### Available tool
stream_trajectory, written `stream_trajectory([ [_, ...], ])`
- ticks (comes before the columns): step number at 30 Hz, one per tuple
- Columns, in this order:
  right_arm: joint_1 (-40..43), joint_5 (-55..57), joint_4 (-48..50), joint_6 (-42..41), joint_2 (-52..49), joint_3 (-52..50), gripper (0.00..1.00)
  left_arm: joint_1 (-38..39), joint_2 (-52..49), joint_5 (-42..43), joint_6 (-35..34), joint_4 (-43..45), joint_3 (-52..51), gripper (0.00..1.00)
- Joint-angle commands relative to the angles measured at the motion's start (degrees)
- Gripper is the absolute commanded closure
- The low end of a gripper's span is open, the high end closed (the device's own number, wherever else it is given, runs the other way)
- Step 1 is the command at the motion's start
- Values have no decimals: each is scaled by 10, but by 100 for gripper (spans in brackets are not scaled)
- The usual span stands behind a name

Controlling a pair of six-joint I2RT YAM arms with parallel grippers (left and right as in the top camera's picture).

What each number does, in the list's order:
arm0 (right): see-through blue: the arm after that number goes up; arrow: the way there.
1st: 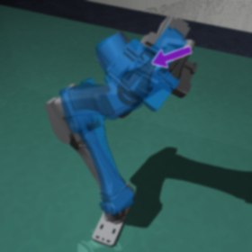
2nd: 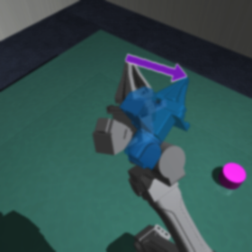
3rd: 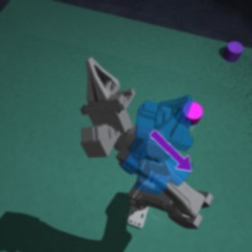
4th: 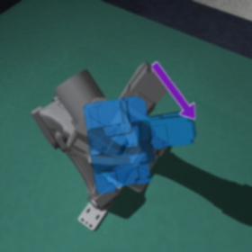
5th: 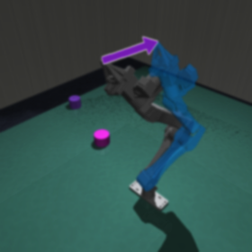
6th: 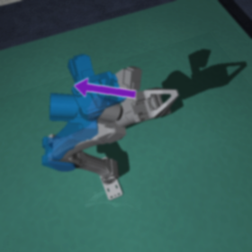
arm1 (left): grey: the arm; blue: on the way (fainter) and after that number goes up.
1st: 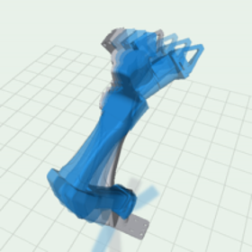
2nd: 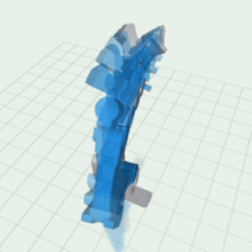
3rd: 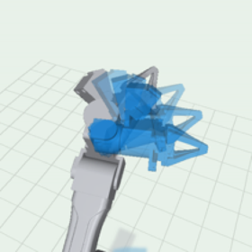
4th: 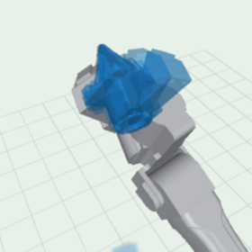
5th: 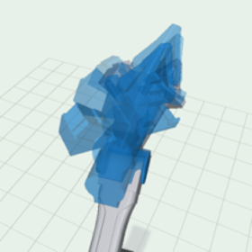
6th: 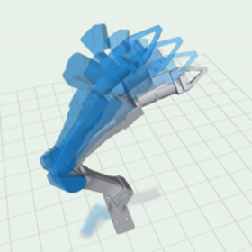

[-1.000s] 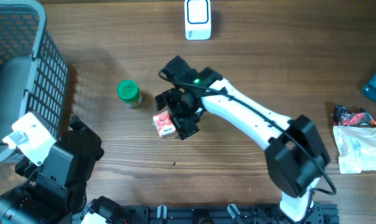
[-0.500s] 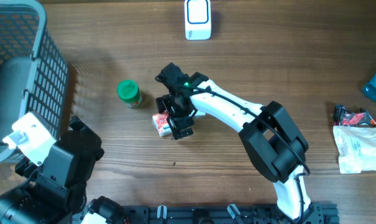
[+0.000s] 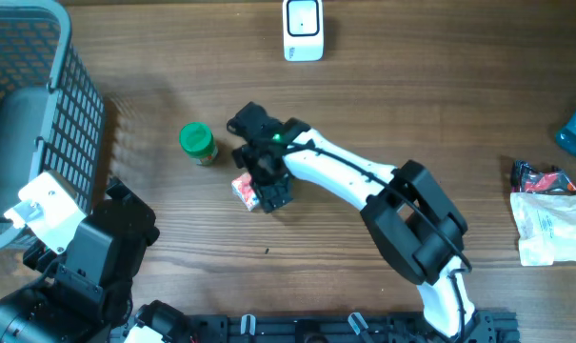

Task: Scan the item barcode
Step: 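Grasp the red-white snack box with the right gripper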

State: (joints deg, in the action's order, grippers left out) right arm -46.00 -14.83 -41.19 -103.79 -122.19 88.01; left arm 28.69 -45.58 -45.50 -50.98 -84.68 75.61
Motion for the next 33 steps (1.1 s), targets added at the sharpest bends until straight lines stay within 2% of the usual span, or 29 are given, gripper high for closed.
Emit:
stream_trajectory([
  [1,-20,55,-2,58,-12,5,0,-5,-2,-1,-9,0,4,0],
  [4,-21,84,-24,64,-14,5,4,-5,-2,-1,-9,0,4,0],
  [8,-21,114,-31,123,-15,5,5,-5,-2,-1,-9,0,4,0],
  [10,-21,115,-29,129,-15,5,11,-5,-2,-1,-9,0,4,0],
  [12,-21,115,-25,134,-15,5,21,-5,-2,-1,-9,0,4,0],
  [13,-21,114,-24,134,-15,5,22,-5,-2,-1,-9,0,4,0],
  [14,-22,109,-23,134,-15,5,21,-5,-2,-1,-9,0,4,0],
  [16,-22,85,-25,121,-15,5,0,-5,-2,-1,-9,0,4,0],
  [22,-28,32,-26,31,-15,5,0,-5,-2,-1,-9,0,4,0],
  [28,-35,30,-28,-44,-16,5,19,-5,-2,-1,-9,0,4,0],
  [33,-35,53,-27,-18,-32,5,25,-5,-2,-1,-9,0,4,0],
])
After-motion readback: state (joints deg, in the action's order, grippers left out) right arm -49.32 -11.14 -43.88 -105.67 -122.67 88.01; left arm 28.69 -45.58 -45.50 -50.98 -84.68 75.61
